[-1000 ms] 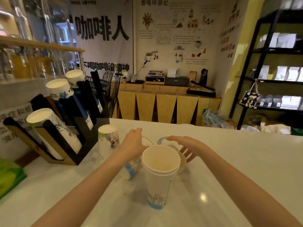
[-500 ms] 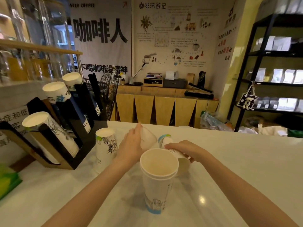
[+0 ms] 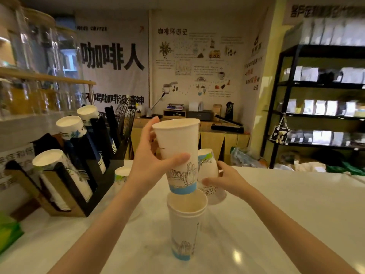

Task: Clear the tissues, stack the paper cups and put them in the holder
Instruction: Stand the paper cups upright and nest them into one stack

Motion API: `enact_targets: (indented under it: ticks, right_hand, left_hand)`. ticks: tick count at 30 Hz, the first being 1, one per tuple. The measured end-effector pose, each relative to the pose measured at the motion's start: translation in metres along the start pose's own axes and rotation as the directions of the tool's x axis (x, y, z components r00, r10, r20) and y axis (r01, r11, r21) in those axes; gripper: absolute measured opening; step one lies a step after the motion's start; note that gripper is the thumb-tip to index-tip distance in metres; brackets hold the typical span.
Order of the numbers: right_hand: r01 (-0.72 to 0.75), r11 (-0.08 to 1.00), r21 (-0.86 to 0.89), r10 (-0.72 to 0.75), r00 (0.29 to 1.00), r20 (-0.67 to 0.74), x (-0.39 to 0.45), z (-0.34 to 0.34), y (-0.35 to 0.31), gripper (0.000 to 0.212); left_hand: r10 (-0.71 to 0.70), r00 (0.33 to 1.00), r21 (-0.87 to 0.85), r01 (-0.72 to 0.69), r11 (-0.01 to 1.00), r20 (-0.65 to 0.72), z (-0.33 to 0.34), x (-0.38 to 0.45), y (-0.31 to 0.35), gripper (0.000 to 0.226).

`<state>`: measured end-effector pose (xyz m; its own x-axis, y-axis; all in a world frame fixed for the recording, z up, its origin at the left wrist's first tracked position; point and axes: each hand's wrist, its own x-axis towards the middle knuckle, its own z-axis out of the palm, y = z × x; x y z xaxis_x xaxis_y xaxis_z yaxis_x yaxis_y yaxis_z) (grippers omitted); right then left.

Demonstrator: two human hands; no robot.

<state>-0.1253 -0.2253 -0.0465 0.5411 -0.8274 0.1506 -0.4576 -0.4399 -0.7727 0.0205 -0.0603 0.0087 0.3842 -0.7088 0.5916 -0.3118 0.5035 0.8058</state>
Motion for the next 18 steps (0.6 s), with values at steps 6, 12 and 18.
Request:
enact_targets:
  ticks: [6,12,18]
  right_hand:
    - [0.143,0.989,-0.044,-0.149,0.957,-0.249,-0.012,-0.033,-0.022,0.076]
    - [0.445,0.830,-0.337,-0.550,0.754,-0.360,-0.034,-0.054,-0.062,0.075]
    - [0.436,0.149,-0.887,-0.893,0.445,0.068,-0.049,-0.042,-0.058,0.056]
  left_hand:
    - [-0.093,0.987,0.127,0.076,0.989,0.135,0.008,-0.026,-0.021,0.101]
    - [-0.183,0.961,0.241,0.131,0.962,0.208,0.017,-0.047,-0.046,0.101]
    - [-0.218,0.951,0.240,0.163,0.957,0.221,0.013,-0.056,-0.054,0.088]
